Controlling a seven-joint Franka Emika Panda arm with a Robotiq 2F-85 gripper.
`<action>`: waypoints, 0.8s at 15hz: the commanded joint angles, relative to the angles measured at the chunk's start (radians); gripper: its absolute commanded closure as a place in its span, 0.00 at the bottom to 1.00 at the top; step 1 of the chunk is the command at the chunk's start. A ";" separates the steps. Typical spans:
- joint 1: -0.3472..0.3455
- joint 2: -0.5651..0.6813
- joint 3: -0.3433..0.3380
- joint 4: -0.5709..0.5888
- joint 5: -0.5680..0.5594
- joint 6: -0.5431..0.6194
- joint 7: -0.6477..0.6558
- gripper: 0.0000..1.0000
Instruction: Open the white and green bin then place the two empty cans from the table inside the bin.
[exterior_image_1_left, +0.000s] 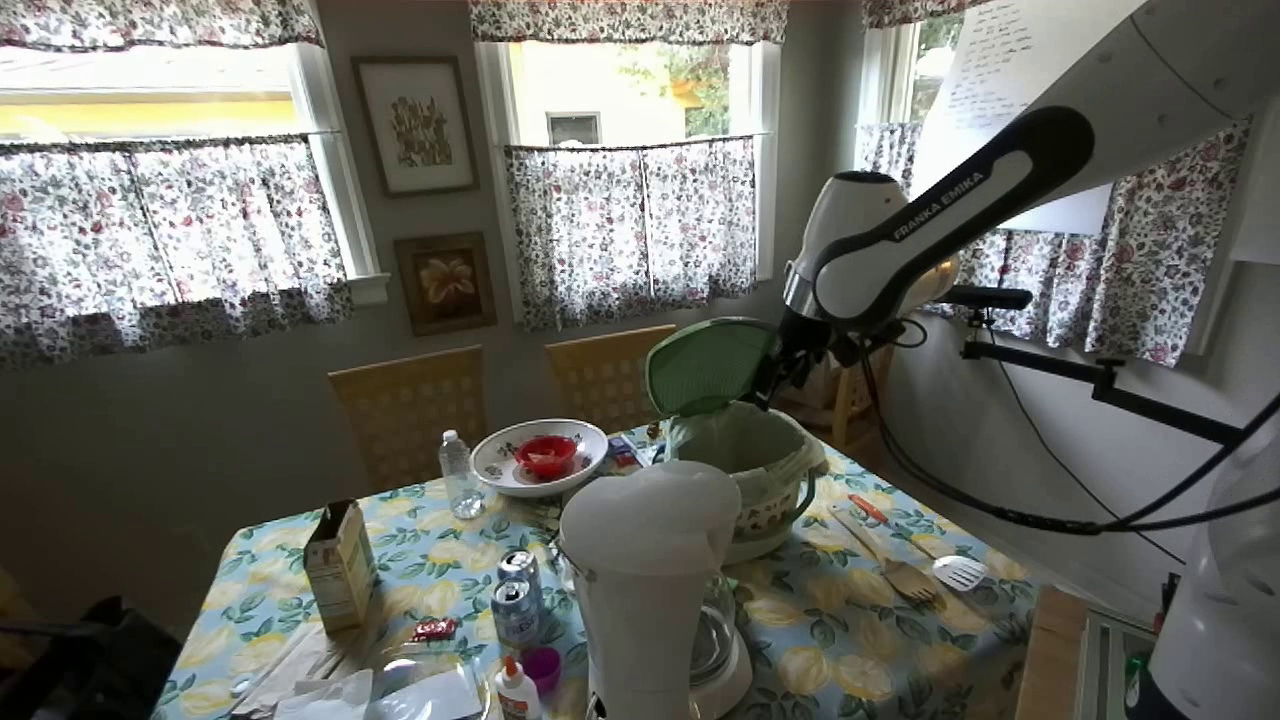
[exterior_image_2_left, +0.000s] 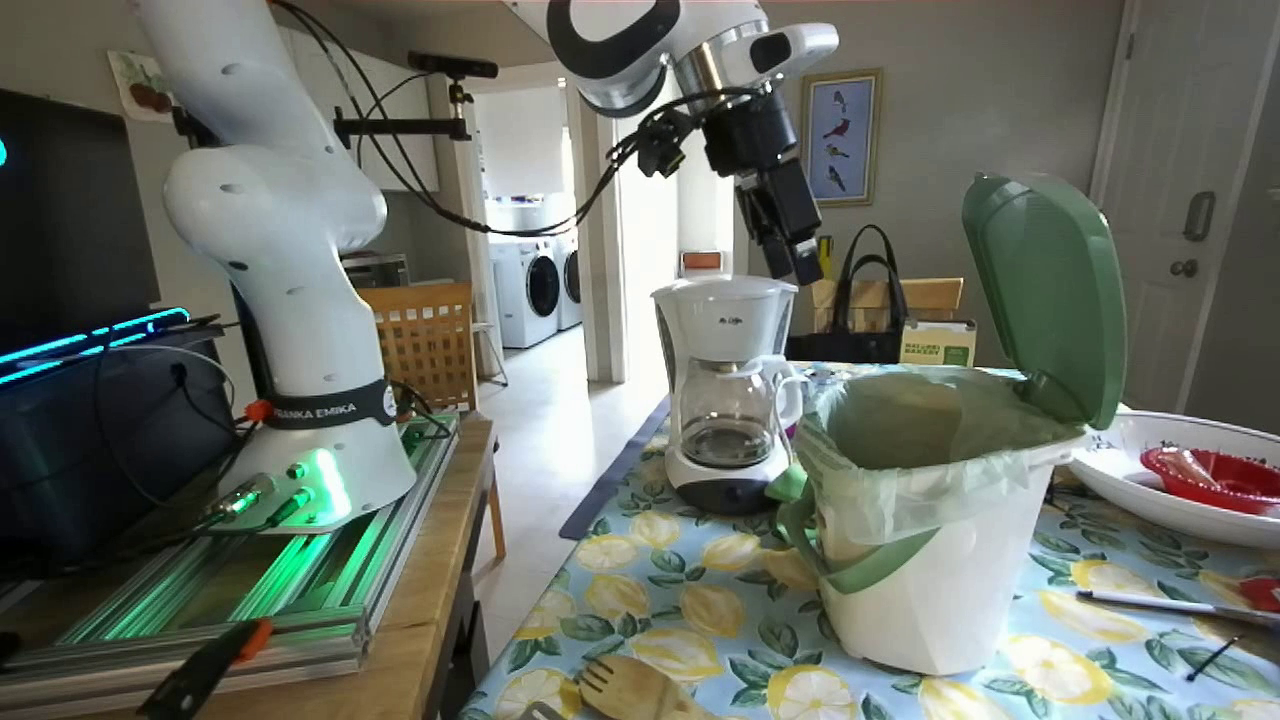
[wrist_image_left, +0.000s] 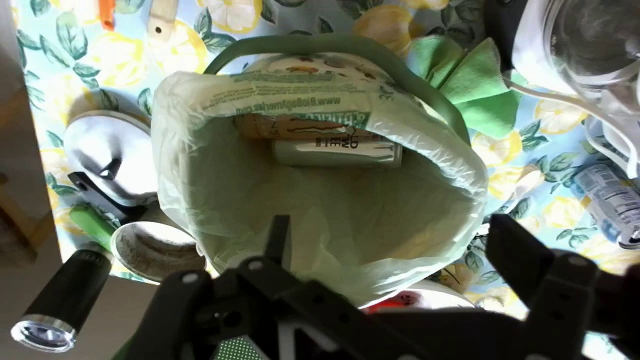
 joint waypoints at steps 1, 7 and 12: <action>-0.001 -0.115 0.024 -0.072 0.023 -0.062 0.081 0.00; -0.009 -0.193 0.041 -0.114 0.016 -0.088 0.139 0.00; -0.008 -0.162 0.036 -0.094 0.007 -0.069 0.119 0.00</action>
